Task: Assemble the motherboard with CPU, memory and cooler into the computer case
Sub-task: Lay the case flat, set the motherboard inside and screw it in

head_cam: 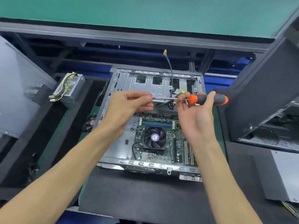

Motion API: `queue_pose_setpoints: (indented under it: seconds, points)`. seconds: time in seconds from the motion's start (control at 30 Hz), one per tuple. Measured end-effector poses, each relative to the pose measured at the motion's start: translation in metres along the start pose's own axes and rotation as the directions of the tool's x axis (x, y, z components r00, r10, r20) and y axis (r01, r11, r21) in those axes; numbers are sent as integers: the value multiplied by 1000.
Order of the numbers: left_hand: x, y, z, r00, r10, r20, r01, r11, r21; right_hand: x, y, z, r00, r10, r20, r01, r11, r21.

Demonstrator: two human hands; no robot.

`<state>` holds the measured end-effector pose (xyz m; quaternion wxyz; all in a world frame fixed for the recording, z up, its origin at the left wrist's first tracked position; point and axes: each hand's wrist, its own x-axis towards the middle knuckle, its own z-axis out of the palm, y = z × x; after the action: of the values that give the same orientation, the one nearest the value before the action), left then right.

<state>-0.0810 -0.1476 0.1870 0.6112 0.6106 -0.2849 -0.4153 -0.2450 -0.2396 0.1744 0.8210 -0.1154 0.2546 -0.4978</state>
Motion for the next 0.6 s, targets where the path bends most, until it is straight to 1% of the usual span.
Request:
queue_pose_setpoints:
  seconds: [0.07, 0.2, 0.4, 0.53, 0.6]
  points:
    - [5, -2, 3, 1000, 0, -8, 0, 1000, 0, 6, -1, -2, 1000, 6, -1, -6, 1000, 24]
    - [15, -5, 5, 999, -6, 35, 6, 1000, -7, 16, -2, -7, 1000, 15, 5, -15, 999, 43]
    - [29, -12, 12, 996, 27, 84, -31, 999, 37, 22, -3, -12, 1000, -9, -2, 9, 1000, -1]
    - [43, -11, 10, 984, -53, 168, 54, 999, -3, 27, -7, -12, 999, -24, -30, 23, 1000, -16]
    - [49, -11, 8, 966, -88, 241, 86, 996, 22, 30, -9, -13, 999, -40, -32, 38, 997, -61]
